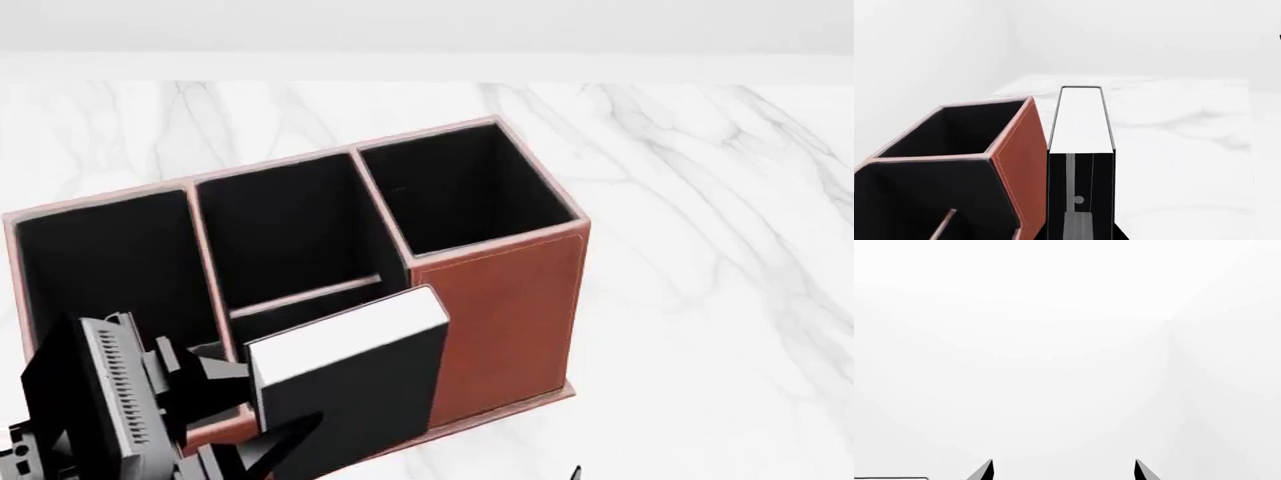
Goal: Pick up the book and place it in the back compartment of the caddy.
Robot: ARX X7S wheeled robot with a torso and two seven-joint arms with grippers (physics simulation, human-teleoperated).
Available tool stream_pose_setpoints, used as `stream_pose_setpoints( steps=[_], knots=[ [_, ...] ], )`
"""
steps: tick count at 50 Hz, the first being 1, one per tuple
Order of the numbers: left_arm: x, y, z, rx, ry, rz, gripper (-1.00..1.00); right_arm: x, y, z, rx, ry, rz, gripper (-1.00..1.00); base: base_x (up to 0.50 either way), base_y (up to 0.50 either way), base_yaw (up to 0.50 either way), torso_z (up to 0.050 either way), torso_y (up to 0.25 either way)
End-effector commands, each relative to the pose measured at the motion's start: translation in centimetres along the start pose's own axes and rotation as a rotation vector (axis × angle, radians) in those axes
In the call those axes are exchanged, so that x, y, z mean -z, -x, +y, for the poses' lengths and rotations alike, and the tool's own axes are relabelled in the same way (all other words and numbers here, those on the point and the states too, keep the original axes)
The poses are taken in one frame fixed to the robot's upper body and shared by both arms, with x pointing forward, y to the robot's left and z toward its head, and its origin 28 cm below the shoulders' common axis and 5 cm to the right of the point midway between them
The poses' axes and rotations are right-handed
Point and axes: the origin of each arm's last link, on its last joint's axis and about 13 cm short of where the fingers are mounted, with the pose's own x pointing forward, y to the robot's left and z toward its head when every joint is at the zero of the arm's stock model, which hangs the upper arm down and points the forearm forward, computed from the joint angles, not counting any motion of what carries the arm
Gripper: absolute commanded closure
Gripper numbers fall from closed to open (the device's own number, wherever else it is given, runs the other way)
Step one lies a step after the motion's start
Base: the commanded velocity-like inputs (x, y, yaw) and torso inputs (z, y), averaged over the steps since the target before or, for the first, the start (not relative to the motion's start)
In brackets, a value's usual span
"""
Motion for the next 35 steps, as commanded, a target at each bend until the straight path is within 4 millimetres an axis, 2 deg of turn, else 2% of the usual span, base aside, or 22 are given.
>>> stream_pose_setpoints(
  steps=[1, 9, 28, 35],
  knots=[
    [-1.0, -0.1, 0.7, 0.002, 0.014, -0.013, 1.00, -0.1, 0.1, 0.0, 0.000, 0.002, -0.007, -1.00, 0.00, 0.00, 0.00, 0.000, 0.010],
    [-1.3, 0.1, 1.4, -0.008, 0.019, -0.001, 1.00, 0.0, 0.0, 0.1, -0.007, 0.000, -0.008, -1.00, 0.00, 0.00, 0.00, 0.000, 0.001],
    [-1.1, 0.6, 3.4, 0.122, 0.088, -0.074, 1.00, 0.0, 0.1, 0.2, -0.009, -0.007, -0.003, -1.00, 0.00, 0.00, 0.00, 0.000, 0.001],
    [-1.2, 0.8, 4.0, 0.110, 0.093, -0.074, 1.00, 0.0, 0.1, 0.2, -0.011, -0.007, -0.003, -1.00, 0.00, 0.00, 0.00, 0.001, 0.001]
  ],
)
